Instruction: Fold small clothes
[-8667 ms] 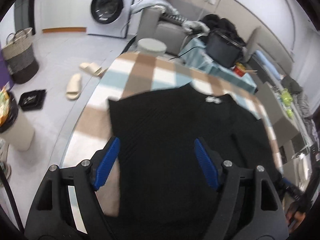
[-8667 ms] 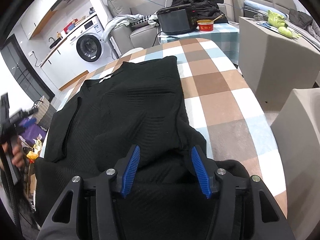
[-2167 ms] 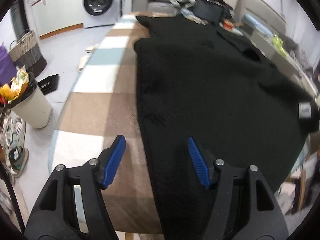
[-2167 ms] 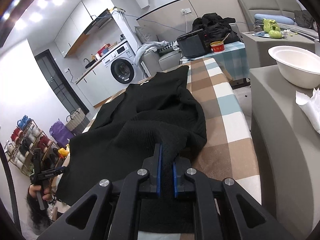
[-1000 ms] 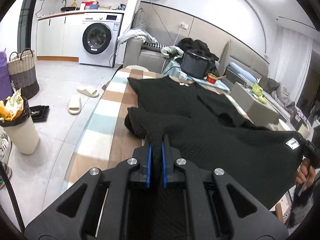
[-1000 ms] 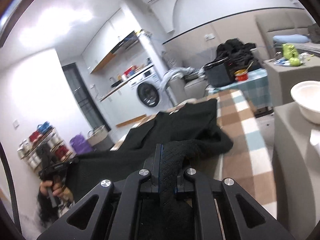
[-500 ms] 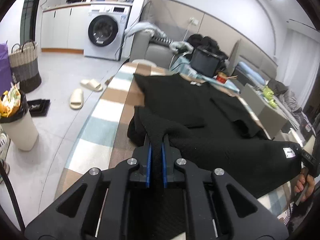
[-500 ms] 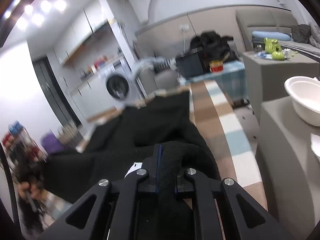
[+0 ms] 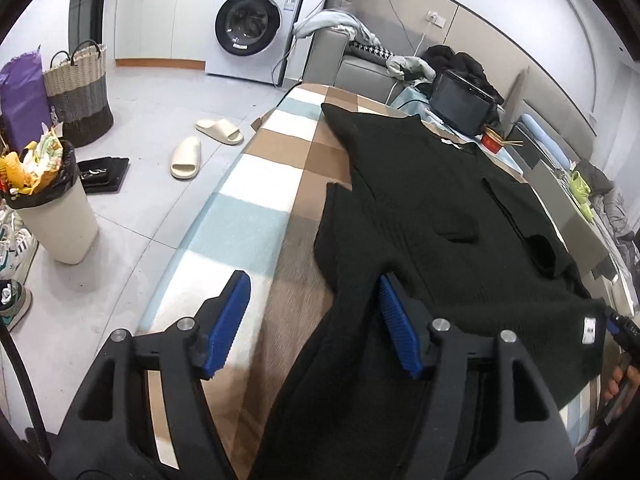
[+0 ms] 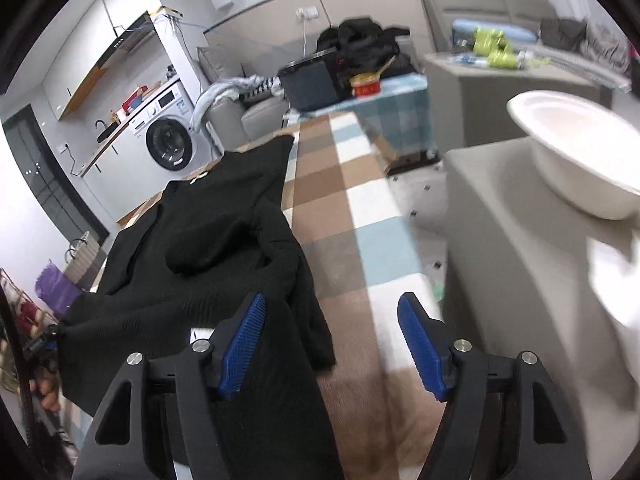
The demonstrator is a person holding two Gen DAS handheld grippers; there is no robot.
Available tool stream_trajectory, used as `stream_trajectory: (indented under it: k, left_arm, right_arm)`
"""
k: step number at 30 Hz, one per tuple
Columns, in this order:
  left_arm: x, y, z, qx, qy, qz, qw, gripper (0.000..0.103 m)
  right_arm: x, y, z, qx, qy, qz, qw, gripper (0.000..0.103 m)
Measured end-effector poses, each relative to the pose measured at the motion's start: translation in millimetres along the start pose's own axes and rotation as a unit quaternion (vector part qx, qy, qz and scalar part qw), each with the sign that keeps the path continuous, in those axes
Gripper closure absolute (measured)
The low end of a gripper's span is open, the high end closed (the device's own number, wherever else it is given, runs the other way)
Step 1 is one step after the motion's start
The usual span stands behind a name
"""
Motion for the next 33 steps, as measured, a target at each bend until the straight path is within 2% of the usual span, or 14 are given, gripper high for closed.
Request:
stream_trajectory:
  k: [4, 7, 9, 10, 12, 13, 14, 18, 26, 33]
  left_arm:
    - [17, 13, -25, -0.013, 0.000, -0.005, 0.9999, 0.040]
    - [29, 21, -45, -0.022, -0.001, -0.015, 0.9996, 0.040]
    - [37, 25, -60, -0.039, -0.005, -0.018, 0.9990, 0.040]
    - [40, 25, -66, -0.049, -0.008, -0.020, 0.9986, 0.042]
    - [46, 21, -79, -0.071, -0.003, -0.030, 0.9970, 0.055]
    - [48, 20, -82, -0.069, 0.007, -0.042, 0.9968, 0.057]
    - [51, 19, -83, -0.061, 0.014, -0.058, 0.9964, 0.065]
    - [56, 12, -82, -0.062, 0.018, -0.087, 0.9942, 0.075]
    - [44, -13, -57, -0.063, 0.009, -0.097, 0.9932, 0.084]
    - [34, -40, -27, -0.060, 0.005, -0.104, 0.9928, 0.084]
  right_arm:
    - [-9, 12, -25, -0.022, 0.020, -0.002, 1.000, 0.033]
    - [-17, 16, -39, -0.037, 0.019, 0.011, 0.999, 0.033]
    - [-24, 18, -47, -0.042, 0.016, 0.031, 0.999, 0.037]
    - [-28, 19, -51, -0.045, 0.013, 0.043, 0.998, 0.041]
    - [-35, 19, -58, -0.058, 0.014, 0.067, 0.996, 0.056]
    - [-39, 17, -61, -0.066, 0.016, 0.080, 0.995, 0.066]
    - [-44, 15, -63, -0.069, 0.010, 0.096, 0.993, 0.070]
    - [-56, 7, -64, -0.073, -0.002, 0.143, 0.987, 0.077]
    - [-65, -15, -48, -0.073, 0.015, 0.145, 0.987, 0.080]
    - [-80, -44, -24, -0.070, 0.023, 0.161, 0.984, 0.080]
Point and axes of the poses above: each gripper's, at about its wrist camera, not at the fingertips, and z roughly against the way its jaws point, x to its right, y to its top, the point moved 6 cm from there along -z, roughly the way its jaws point, and after that the axes turned 7 degrees about z, right-handed, at the moved point
